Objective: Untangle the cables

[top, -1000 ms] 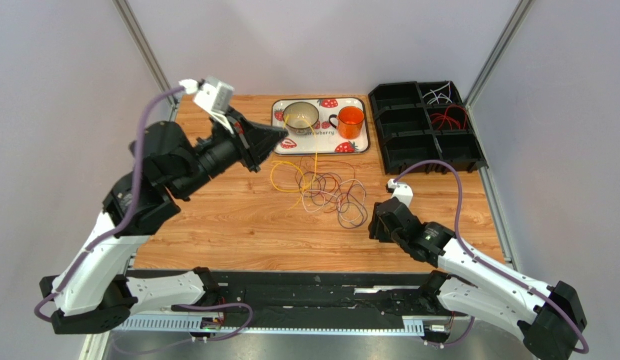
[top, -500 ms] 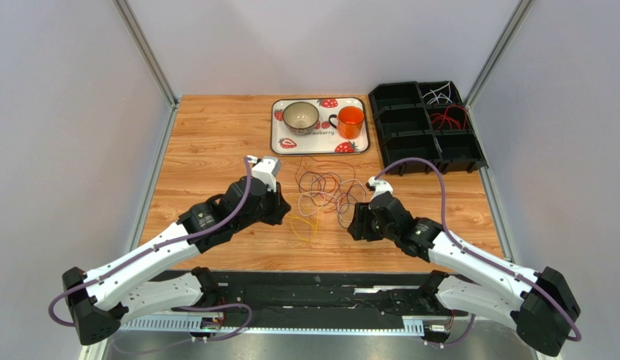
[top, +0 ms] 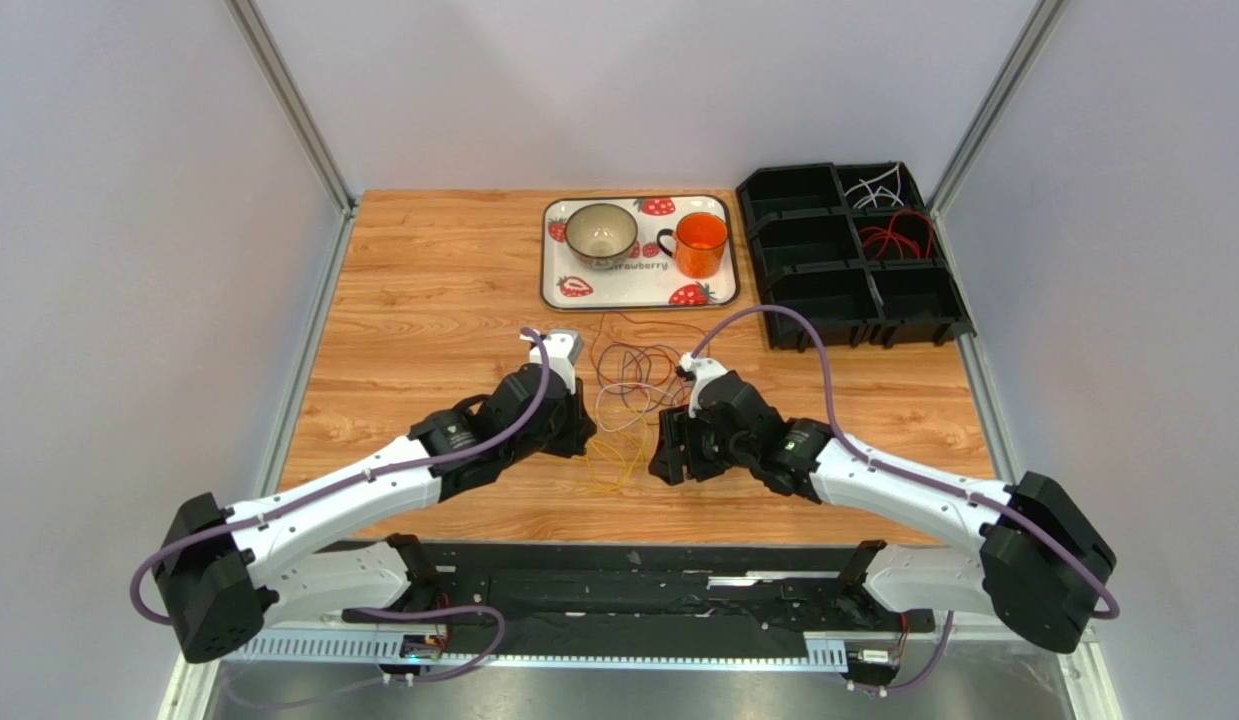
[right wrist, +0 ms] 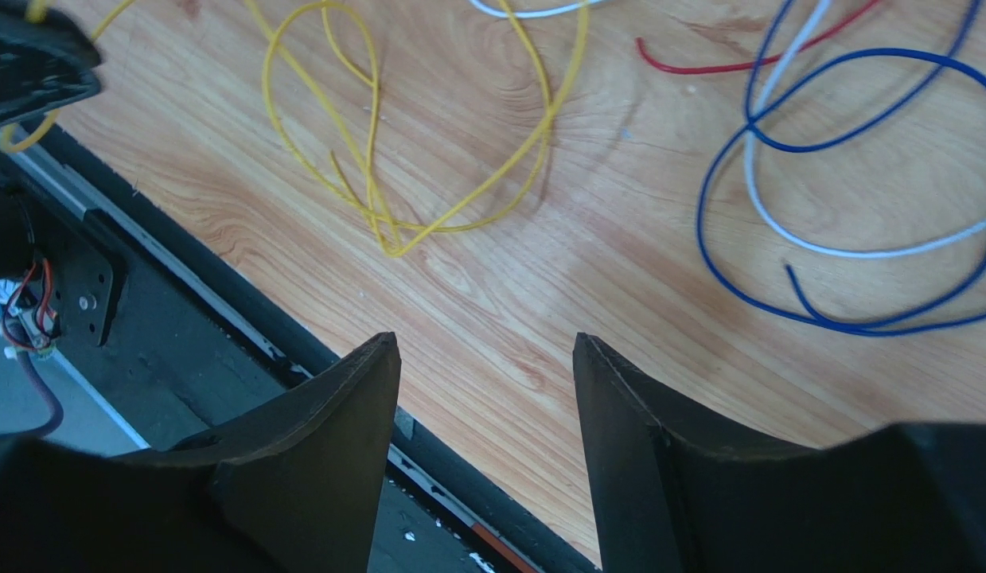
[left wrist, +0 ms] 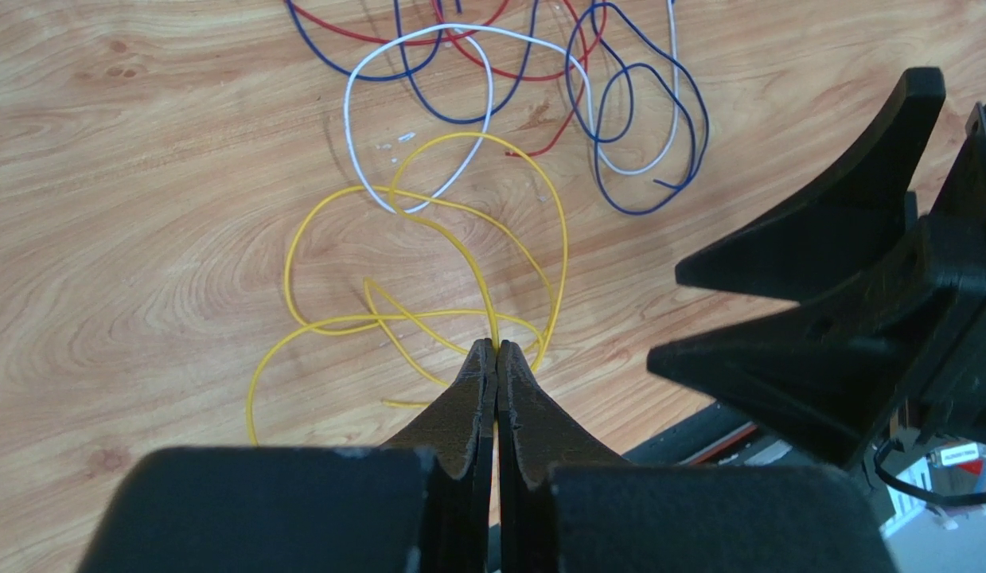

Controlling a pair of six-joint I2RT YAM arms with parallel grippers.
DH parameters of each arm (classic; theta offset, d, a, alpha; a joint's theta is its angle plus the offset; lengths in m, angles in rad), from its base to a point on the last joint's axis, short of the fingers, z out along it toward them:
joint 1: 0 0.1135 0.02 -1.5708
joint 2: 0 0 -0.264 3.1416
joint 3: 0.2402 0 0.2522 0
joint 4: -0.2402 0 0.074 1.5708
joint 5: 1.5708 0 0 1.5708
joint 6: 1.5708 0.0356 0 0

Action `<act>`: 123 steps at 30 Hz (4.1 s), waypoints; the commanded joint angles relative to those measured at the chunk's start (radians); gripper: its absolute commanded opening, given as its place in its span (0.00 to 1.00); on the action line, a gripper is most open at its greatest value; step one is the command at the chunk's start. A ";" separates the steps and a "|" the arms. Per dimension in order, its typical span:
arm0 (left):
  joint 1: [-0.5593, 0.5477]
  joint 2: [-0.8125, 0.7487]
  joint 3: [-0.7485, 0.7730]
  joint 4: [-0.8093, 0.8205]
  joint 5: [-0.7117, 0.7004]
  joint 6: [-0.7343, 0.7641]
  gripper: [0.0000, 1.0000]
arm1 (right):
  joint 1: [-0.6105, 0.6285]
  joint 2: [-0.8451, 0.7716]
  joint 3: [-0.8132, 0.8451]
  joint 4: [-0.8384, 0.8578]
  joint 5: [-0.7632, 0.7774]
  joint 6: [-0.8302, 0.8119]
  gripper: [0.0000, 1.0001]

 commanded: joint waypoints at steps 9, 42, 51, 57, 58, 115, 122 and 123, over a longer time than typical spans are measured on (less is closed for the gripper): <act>0.010 0.115 -0.090 0.215 0.022 -0.023 0.00 | 0.063 0.114 0.056 0.166 -0.019 -0.042 0.64; 0.065 0.221 -0.187 0.393 0.083 -0.031 0.00 | 0.198 0.402 0.217 0.190 0.216 -0.170 0.65; 0.089 0.241 -0.200 0.428 0.123 -0.032 0.00 | 0.282 0.474 0.252 0.204 0.391 -0.211 0.64; 0.108 0.249 -0.210 0.446 0.151 -0.038 0.00 | 0.320 0.467 0.223 0.282 0.452 -0.217 0.63; 0.109 0.252 -0.211 0.449 0.154 -0.038 0.00 | 0.320 0.458 0.214 0.297 0.452 -0.214 0.63; 0.140 -0.299 -0.490 0.360 0.085 -0.087 0.54 | 0.127 0.706 0.756 -0.549 0.276 0.284 0.79; 0.140 -0.296 -0.490 0.362 0.086 -0.087 0.53 | 0.129 0.714 0.697 -0.497 0.238 0.291 0.74; 0.138 -0.296 -0.490 0.360 0.086 -0.087 0.53 | 0.129 0.717 0.697 -0.489 0.238 0.291 0.72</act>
